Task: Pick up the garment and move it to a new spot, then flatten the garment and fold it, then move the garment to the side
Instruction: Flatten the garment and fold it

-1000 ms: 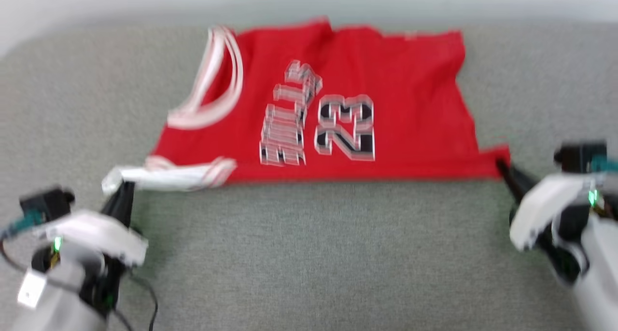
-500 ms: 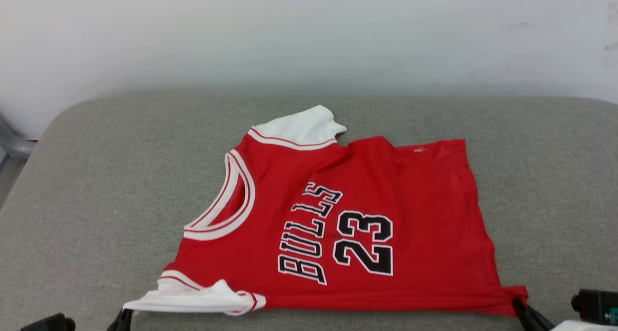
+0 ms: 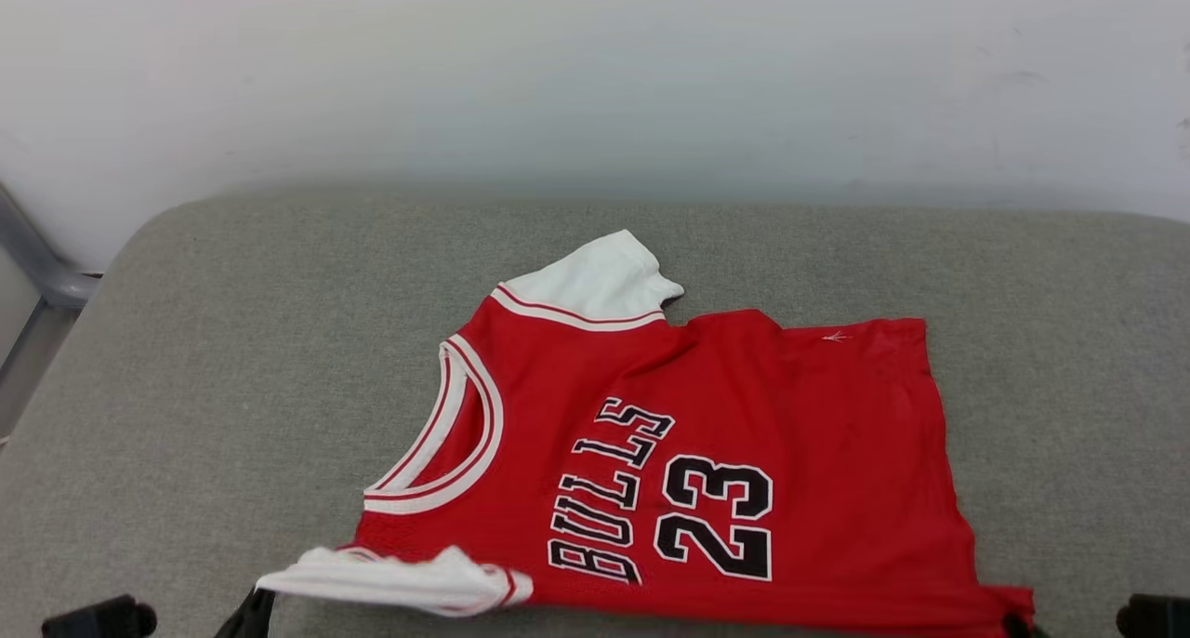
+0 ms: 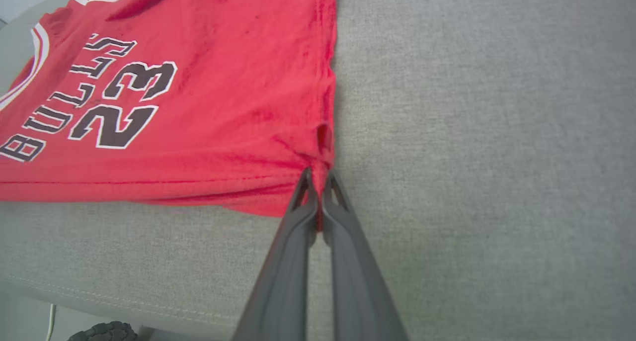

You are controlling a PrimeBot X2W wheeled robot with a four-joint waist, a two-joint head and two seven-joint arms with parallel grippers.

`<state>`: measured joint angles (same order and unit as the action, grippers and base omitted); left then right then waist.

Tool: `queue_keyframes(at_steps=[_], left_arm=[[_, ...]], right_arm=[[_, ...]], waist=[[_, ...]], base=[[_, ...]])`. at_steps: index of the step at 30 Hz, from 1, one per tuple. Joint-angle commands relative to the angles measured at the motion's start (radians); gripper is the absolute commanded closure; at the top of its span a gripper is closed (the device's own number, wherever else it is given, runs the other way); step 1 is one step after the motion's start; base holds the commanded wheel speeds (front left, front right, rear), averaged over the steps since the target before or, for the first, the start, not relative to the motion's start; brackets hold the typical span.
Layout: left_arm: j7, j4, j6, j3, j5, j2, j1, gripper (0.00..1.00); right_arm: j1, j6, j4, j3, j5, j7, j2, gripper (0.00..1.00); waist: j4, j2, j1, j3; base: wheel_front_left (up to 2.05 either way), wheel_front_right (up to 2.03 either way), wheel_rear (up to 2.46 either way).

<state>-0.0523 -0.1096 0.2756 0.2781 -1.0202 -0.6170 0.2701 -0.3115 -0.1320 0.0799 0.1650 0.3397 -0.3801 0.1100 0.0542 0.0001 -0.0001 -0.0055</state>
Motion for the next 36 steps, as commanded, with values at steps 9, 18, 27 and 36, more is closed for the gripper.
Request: queue_keyframes(at_steps=[9,18,27,36], left_arm=[[0.026,0.071,-0.049,0.049,0.051,0.03,-0.253,1.0],[0.033,0.264,-0.128,0.108,0.071,0.097,-0.445,1.0],[0.071,0.459,-0.212,0.163,0.072,0.143,-0.551,1.0],[0.028,0.527,-0.218,0.156,0.069,0.17,-0.583,0.0]], right_arm=[[0.173,0.002,-0.01,-0.05,-0.033,-0.022,0.052,1.0],[0.344,0.002,-0.146,-0.137,-0.022,0.011,0.085,1.0],[0.435,0.002,-0.335,-0.219,0.014,0.086,0.106,1.0],[0.48,0.002,-0.409,-0.261,0.051,0.235,0.126,0.0]], waist=[[-0.017,-0.0001,0.0001,0.086],[-0.025,-0.0001,0.0001,0.196],[-0.027,-0.0001,0.0001,0.244],[-0.024,-0.0001,0.0001,0.22]], base=[[0.0,0.0,0.0],[0.0,0.0,0.0],[0.0,0.0,0.0],[0.0,0.0,0.0]])
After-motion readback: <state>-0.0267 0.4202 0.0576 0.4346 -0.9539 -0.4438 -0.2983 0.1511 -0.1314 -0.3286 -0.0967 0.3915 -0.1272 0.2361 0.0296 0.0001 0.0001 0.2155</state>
